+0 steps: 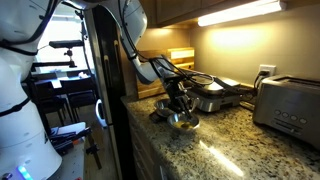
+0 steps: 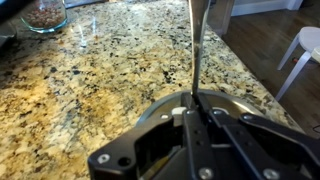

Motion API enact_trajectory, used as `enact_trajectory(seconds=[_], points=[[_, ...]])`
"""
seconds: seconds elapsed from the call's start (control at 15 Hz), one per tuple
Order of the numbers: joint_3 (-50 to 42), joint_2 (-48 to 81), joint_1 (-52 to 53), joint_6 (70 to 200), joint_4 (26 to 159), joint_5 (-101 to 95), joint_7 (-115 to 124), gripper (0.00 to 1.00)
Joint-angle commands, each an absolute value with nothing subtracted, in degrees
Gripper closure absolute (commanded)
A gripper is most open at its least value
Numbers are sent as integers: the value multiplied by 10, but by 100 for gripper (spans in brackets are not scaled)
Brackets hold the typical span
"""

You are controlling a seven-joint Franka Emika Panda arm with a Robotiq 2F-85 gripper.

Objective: Use the spoon on the counter to scoop some of the contents in the bowl on the left into the bowl on the right

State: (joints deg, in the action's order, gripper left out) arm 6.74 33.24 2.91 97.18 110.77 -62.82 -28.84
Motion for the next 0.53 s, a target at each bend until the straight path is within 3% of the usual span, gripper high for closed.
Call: enact_trajectory(seconds=[0.0,0.47], points=[[75,296,11,1012,1135,-601,-282,96],[66,259,-20,1088,1145,-514,-279,96]])
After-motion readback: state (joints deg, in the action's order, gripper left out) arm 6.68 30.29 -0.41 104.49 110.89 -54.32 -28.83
